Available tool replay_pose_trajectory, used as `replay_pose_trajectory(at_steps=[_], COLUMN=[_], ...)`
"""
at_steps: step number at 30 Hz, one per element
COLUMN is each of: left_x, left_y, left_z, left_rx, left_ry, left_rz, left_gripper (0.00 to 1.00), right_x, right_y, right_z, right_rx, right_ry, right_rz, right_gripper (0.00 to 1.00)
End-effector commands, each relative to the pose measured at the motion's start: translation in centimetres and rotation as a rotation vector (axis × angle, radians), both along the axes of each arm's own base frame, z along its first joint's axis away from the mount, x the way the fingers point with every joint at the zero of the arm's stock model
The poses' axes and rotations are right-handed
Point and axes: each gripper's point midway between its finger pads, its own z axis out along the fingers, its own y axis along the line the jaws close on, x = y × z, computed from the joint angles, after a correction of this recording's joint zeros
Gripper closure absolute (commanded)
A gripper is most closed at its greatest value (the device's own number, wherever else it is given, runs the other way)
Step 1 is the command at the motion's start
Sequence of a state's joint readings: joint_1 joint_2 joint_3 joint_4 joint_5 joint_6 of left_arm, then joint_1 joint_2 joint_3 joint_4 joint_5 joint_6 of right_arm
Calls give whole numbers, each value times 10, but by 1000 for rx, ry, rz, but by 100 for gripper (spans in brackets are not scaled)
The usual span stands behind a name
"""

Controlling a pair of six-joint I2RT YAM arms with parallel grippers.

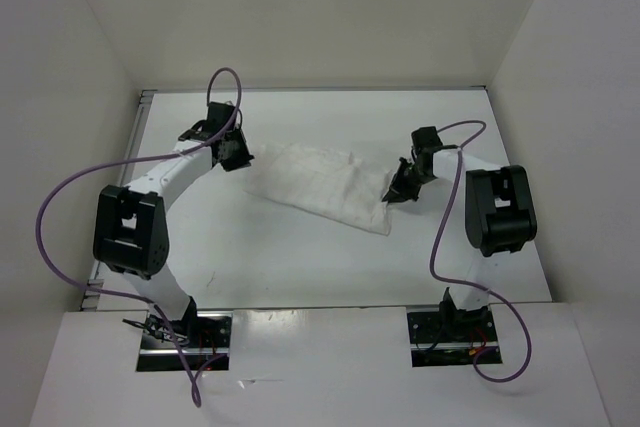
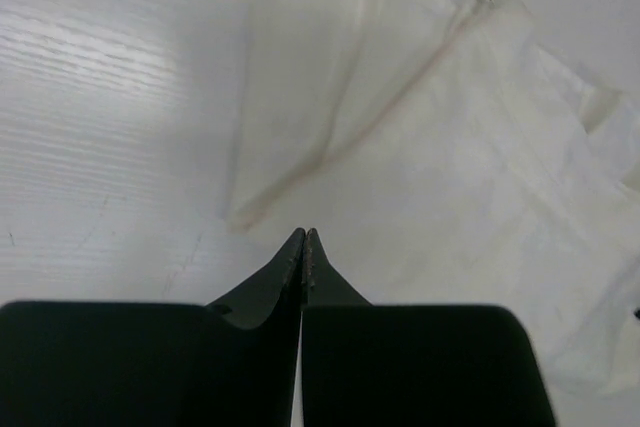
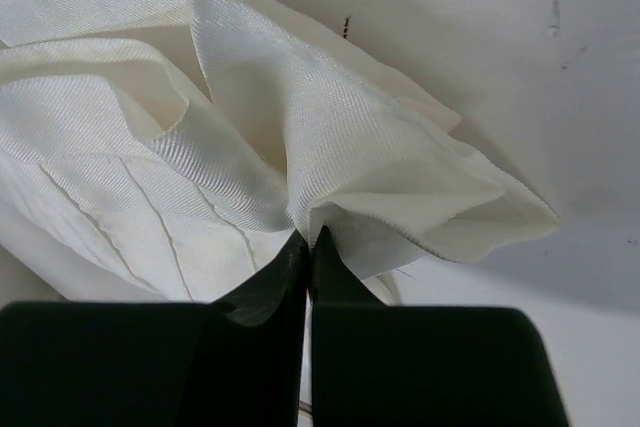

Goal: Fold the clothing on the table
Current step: Fold the skirt

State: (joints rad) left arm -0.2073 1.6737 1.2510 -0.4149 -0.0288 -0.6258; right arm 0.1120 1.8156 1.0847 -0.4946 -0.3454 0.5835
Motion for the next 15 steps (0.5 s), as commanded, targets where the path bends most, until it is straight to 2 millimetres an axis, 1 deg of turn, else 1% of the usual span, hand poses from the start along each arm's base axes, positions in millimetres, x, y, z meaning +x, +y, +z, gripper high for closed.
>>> replay_pose_trajectory(at_steps=[1,2,3,4,6,7,8,9,10,11,12,13,14,15], left_x=[18,25,24,27,33,32,35,35,29,28,24,20,18,15], left_y=[20,21,23,24,22,19,16,16,8,8,0,1,-9,-10], left_z=[-16,-17,-31,-33,-45,-49,-47,-55,-64,-69,-73,-78,-82,-86], left_rx=[96,99,116,118,115,101,83,80,66,64,58,62,46,33], left_ry=[11,3,34,36,45,58,48,59,86,98,103,116,124,135], left_rz=[125,141,145,158,166,153,157,165,140,147,127,127,101,103], left_gripper=[100,100,100,100,100,100,100,100,100,100,100,100,100,100], right_x=[4,5,2,4,6,4,8,5,7,6,7,7,12,12], right_y=[-10,-10,-11,-15,-16,-19,-19,-19,-19,-20,-19,-18,-17,-15], right_z=[22,25,24,27,32,35,42,44,52,57,65,71,85,93], right_rx=[-45,-45,-46,-57,-60,-60,-61,-63,-61,-64,-63,-52,-50,-38], right_ry=[-51,-49,-39,-53,-55,-55,-81,-64,-82,-93,-104,-112,-147,-161], right_rz=[14,14,15,12,20,11,18,19,18,26,25,29,28,32], right_gripper=[100,100,100,100,100,100,100,100,100,100,100,100,100,100])
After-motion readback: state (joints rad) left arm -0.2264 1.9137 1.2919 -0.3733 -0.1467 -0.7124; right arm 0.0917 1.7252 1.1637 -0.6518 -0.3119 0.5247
